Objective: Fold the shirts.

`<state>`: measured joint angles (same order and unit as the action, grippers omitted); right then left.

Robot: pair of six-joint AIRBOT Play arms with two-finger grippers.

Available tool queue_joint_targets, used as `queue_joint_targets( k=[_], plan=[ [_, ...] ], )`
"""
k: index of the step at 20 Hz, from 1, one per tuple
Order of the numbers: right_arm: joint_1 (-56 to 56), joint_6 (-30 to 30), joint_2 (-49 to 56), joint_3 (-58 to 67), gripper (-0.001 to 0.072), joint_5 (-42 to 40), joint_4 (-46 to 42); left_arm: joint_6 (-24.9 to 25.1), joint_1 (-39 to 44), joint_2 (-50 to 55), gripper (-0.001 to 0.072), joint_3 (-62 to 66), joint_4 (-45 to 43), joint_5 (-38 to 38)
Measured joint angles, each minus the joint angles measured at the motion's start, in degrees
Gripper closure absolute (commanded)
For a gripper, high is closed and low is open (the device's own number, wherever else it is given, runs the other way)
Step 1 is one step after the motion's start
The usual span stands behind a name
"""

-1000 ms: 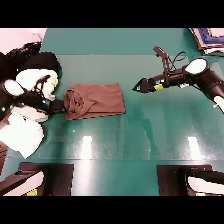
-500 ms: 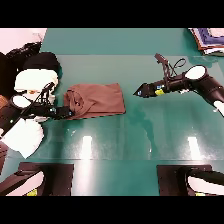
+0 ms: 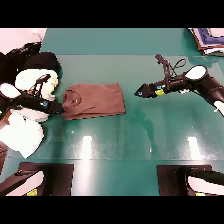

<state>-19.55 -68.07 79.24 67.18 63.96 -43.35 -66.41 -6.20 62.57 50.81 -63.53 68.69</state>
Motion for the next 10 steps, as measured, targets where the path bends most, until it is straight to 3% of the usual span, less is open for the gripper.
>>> queue_joint_targets(
  k=[2, 3, 4, 5, 6, 8, 10],
  plan=[
    [0.1, -0.4, 0.0, 0.0, 0.0233, 0.3, -0.2, 0.2, -0.4, 0.0, 0.068, 1.1, -2.7, 3.5],
    [0.2, -0.6, 0.0, 0.0, 0.0233, 0.3, -0.2, 0.3, -0.5, 0.1, 0.0634, 1.0, -3.8, 4.8],
    [0.3, -0.8, 0.0, 0.0, 0.0233, 0.3, -0.3, 0.2, -0.6, 0.1, 0.0348, 0.7, -5.1, 5.8],
    [0.3, -1.2, 0.0, 0.0, 0.0232, 0.3, -0.3, -0.4, -0.7, 0.1, 0.0135, 0.4, -6.5, 6.5],
    [0.4, -1.6, 0.0, 0.0, 0.0225, 0.5, -0.3, -1.7, -0.8, 0.1, 0.0192, 0.2, -7.8, 6.8],
    [1.0, -2.2, 0.2, 0.0, 0.0066, 0.6, -0.3, -3.8, -0.8, 0.1, 0.0211, 1.0, -9.4, 6.6],
    [1.9, -3.3, 1.4, 0.0, 0.0056, 0.7, -0.1, -5.3, -0.8, 0.1, 0.0241, 3.6, -9.2, 6.3]
  ],
)
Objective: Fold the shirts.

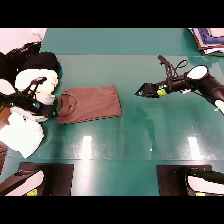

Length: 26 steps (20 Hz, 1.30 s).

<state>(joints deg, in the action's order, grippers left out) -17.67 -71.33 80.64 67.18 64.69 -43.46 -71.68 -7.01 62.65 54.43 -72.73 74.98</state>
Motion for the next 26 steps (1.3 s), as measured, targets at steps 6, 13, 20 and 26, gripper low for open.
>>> queue_joint_targets(
  k=[6, 13, 20, 26],
  plan=[
    [-0.7, -1.5, 10.5, 1.9, 0.0057, 1.2, 2.9, 1.9, 0.0, 0.0, 0.0681, 7.3, 14.1, -1.4],
    [-8.7, -2.7, 26.9, 16.9, 0.0121, 3.5, 7.7, 3.9, 3.0, 0.0, 0.068, 8.7, 21.2, -3.3],
    [-15.7, -3.1, 38.1, 32.4, 0.07, 4.8, 11.3, 4.1, 4.5, 0.0, 0.068, 8.8, 22.1, -4.2],
    [-14.2, -2.3, 37.7, 39.1, 0.0701, 5.7, 10.5, 3.4, 4.7, 0.0, 0.0681, 8.8, 22.2, -3.8]
  ],
)
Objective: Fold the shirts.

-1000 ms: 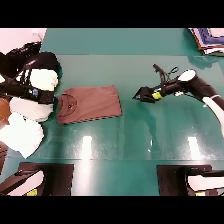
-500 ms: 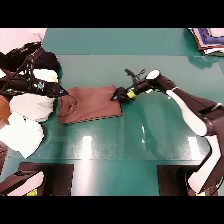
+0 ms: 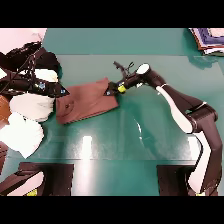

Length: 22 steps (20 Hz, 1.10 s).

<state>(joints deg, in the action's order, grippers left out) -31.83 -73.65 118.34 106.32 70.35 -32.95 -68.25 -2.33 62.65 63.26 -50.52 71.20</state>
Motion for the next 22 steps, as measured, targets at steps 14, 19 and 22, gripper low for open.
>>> queue_joint_targets(
  k=[14, 19, 22],
  plan=[
    [42.1, -10.7, -24.1, 1.4, 0.0701, 7.3, -28.6, -4.6, 13.6, 0.0, 0.0681, 0.0, 0.0, -4.5],
    [57.7, -15.1, -26.6, -1.2, 0.0701, 11.1, -32.1, -6.3, 14.8, 0.0, 0.0681, 0.0, 0.0, -6.7],
    [63.7, -16.4, -29.0, -7.2, 0.0701, 11.5, -33.1, -7.2, 15.0, 0.0, 0.0681, 0.0, 0.0, -7.5]
  ],
)
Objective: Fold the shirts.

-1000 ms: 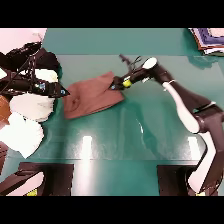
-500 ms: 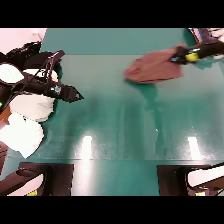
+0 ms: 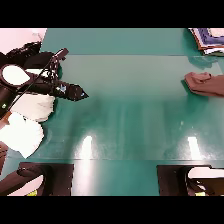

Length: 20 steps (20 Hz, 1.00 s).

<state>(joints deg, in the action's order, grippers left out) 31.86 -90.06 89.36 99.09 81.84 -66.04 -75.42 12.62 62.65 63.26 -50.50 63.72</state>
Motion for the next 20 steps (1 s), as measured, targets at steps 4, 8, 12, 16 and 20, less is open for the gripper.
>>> queue_joint_targets(
  k=[4, 8, 12, 16, 20],
  plan=[
    [4.5, -1.7, -4.8, -9.0, 0.0699, -0.8, -4.0, -0.6, 0.1, 0.0, 0.0681, 0.0, 0.0, -0.5],
    [7.7, -2.4, -10.6, -16.7, 0.0479, -0.7, -6.4, -0.7, 0.1, 0.0, 0.0681, 0.0, 0.0, -1.1],
    [11.5, -2.4, -16.3, -22.4, 0.0166, 1.0, -7.2, -0.7, 0.1, 0.0, 0.068, 0.0, 0.0, -1.4],
    [14.6, -2.5, -21.9, -25.2, 0.0167, 3.2, -7.4, -0.7, 0.1, 0.0, 0.068, 0.0, -0.1, -1.4],
    [11.2, -2.5, -26.8, -26.0, 0.0176, 3.8, -3.1, -0.7, 0.1, 0.0, 0.068, 0.0, -0.1, -1.5]
  ],
)
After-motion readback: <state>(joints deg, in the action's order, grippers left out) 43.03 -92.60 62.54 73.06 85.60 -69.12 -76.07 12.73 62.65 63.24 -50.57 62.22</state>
